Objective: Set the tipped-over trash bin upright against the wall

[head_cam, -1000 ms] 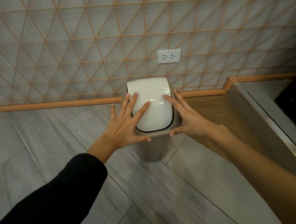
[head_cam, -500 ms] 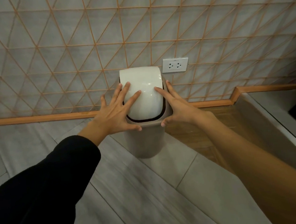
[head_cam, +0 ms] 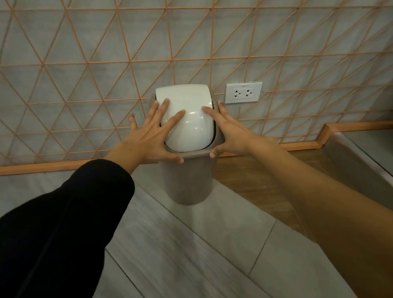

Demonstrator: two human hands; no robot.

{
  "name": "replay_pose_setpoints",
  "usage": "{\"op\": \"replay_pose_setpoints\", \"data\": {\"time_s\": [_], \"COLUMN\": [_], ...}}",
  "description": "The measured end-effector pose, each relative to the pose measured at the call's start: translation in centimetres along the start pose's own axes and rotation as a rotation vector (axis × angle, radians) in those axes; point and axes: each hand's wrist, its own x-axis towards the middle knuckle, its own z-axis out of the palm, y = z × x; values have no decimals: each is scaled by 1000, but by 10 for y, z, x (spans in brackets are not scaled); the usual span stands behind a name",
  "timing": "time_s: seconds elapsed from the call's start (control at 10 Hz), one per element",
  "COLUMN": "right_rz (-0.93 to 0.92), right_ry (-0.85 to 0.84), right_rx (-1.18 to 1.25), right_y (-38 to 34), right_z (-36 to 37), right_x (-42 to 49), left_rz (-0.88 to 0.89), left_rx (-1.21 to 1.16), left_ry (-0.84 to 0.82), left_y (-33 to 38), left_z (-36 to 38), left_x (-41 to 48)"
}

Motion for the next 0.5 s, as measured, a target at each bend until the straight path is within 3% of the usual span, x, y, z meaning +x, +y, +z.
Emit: {"op": "replay_pose_setpoints", "data": {"time_s": [0.5], "right_rz": [56], "right_ry": [-80], "right_rx": [-42], "right_y": [-31], "right_z": [-20], "right_x": [-13], "left_rz": [-36], "left_rx": [23], "left_ry": [-83], "left_y": [6], "left_z": [-40], "left_x": [-26]}}
